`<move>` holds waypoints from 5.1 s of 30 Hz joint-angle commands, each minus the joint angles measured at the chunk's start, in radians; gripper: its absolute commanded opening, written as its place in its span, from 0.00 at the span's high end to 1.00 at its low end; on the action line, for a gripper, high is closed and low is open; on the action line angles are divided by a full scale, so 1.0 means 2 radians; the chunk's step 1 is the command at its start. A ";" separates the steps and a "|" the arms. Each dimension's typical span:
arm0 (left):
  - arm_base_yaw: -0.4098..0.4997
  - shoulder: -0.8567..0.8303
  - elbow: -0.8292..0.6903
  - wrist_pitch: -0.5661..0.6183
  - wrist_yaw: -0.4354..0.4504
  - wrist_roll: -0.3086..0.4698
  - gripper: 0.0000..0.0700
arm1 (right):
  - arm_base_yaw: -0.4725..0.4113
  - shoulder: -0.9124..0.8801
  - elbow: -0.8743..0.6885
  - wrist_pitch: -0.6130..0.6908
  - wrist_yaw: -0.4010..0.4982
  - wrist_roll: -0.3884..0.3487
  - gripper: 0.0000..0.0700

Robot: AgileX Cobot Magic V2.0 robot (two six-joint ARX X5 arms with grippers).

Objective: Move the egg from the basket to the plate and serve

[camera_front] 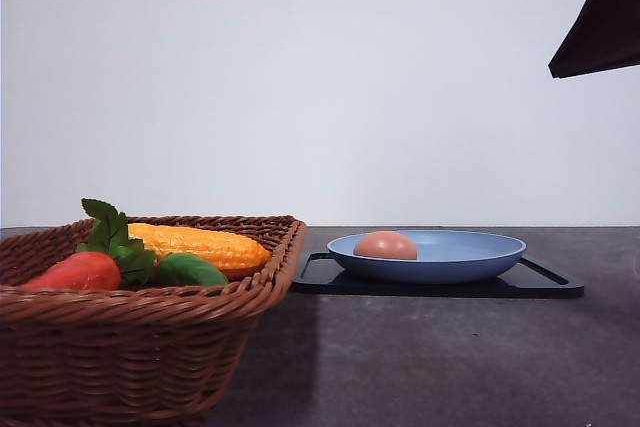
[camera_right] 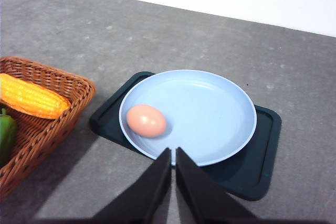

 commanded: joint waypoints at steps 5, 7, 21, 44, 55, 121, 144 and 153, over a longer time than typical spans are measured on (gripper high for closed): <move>0.068 -0.077 0.004 -0.002 -0.001 0.058 1.00 | 0.004 0.002 0.003 0.007 0.002 0.007 1.00; 0.102 -0.088 0.004 -0.009 -0.001 0.067 1.00 | 0.004 0.002 0.003 0.007 0.002 0.007 1.00; 0.200 -0.114 -0.108 0.041 0.002 0.079 1.00 | 0.004 0.002 0.003 0.007 0.002 0.007 1.00; 0.207 -0.142 -0.234 0.072 0.010 0.044 1.00 | 0.004 0.002 0.003 0.007 0.002 0.007 1.00; 0.207 -0.142 -0.235 0.074 0.011 0.044 1.00 | 0.004 0.002 0.003 0.007 0.002 0.007 1.00; 0.207 -0.142 -0.235 0.074 0.012 0.044 1.00 | -0.329 -0.319 -0.199 -0.050 -0.223 -0.053 1.00; 0.207 -0.142 -0.235 0.074 0.012 0.044 1.00 | -0.329 -0.319 -0.199 -0.050 -0.223 -0.053 1.00; 0.207 -0.142 -0.235 0.074 0.012 0.044 1.00 | -0.329 -0.319 -0.199 -0.050 -0.223 -0.053 1.00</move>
